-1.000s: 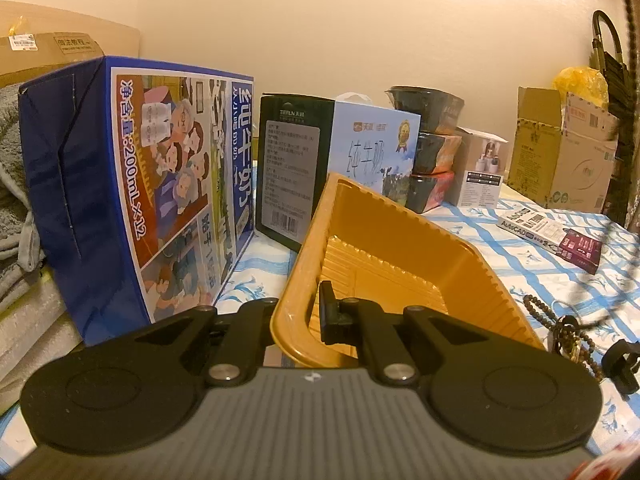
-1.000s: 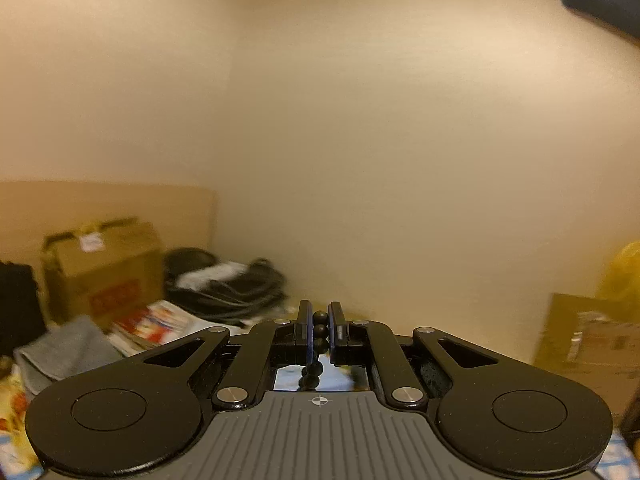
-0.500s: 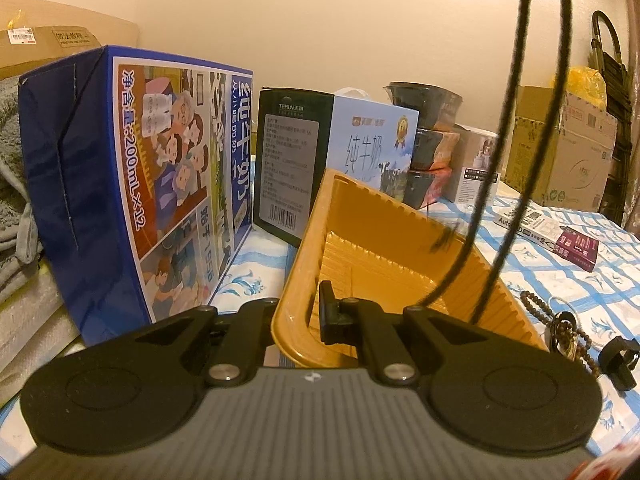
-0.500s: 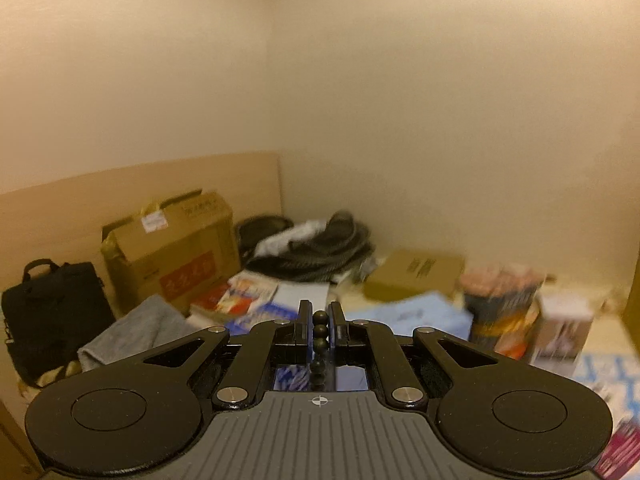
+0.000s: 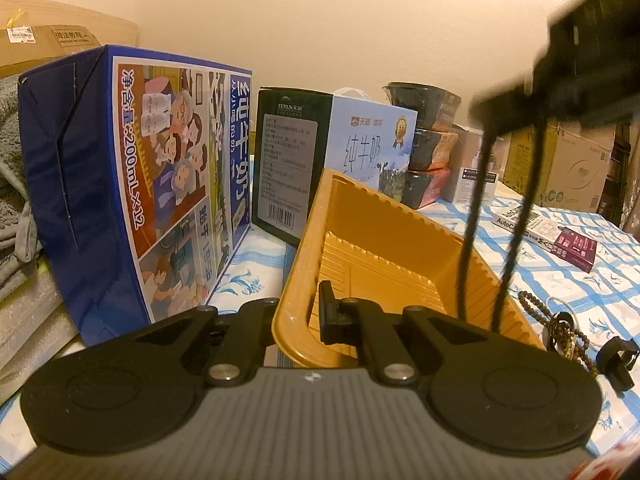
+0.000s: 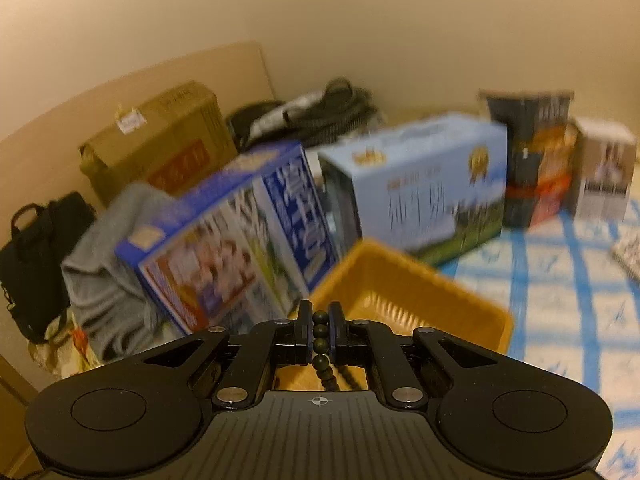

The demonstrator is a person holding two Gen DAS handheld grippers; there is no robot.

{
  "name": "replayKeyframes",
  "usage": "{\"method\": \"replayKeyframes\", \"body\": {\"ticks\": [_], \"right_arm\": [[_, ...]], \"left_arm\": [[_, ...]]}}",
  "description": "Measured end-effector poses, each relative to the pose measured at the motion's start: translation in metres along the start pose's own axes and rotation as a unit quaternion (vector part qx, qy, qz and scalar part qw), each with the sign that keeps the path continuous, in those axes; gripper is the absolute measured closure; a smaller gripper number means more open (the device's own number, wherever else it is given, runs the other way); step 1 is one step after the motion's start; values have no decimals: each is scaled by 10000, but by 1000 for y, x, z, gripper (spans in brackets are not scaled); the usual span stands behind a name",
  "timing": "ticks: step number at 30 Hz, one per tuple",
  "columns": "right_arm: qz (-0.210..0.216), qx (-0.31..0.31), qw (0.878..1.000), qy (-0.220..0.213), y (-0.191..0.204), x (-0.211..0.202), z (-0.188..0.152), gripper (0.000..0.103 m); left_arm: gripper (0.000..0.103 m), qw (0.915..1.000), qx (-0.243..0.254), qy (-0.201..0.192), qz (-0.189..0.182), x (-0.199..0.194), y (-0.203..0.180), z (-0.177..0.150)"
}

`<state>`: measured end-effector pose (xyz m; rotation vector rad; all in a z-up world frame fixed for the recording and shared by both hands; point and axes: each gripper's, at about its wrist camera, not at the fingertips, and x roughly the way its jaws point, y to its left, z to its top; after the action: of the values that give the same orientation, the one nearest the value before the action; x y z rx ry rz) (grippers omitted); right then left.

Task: Organize jewelry
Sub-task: 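Lift the dangling bead necklace high and carry it over the tray, then lower the necklace into the tray and open the right tool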

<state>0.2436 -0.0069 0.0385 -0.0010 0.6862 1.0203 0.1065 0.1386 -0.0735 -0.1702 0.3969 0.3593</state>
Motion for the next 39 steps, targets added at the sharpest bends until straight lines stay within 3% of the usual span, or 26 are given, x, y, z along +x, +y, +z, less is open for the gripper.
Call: {"method": "replayKeyframes", "body": {"ticks": [10, 15, 16, 17, 19, 20, 39], "right_arm": [[-394, 186, 9980, 466, -15, 32, -62, 96], [-610, 124, 9966, 540, -19, 42, -76, 95], [-643, 121, 9962, 575, -20, 43, -77, 88], [-679, 101, 9959, 581, -21, 44, -79, 69], [-747, 74, 9960, 482, -21, 41, -82, 42], [-788, 60, 9961, 388, -22, 38, -84, 39], [-1072, 628, 9916, 354, -42, -5, -117, 36]], "left_arm": [[96, 10000, 23, 26, 12, 0, 0, 0], [96, 10000, 34, 38, 25, 1, 0, 0], [96, 10000, 36, 43, 29, 1, 0, 0], [96, 10000, 35, 49, 30, 1, 0, 0], [96, 10000, 50, 62, 43, 2, 0, 0], [96, 10000, 53, 65, 44, 2, 0, 0], [96, 9997, 193, 89, 116, 2, -3, 2]]}}
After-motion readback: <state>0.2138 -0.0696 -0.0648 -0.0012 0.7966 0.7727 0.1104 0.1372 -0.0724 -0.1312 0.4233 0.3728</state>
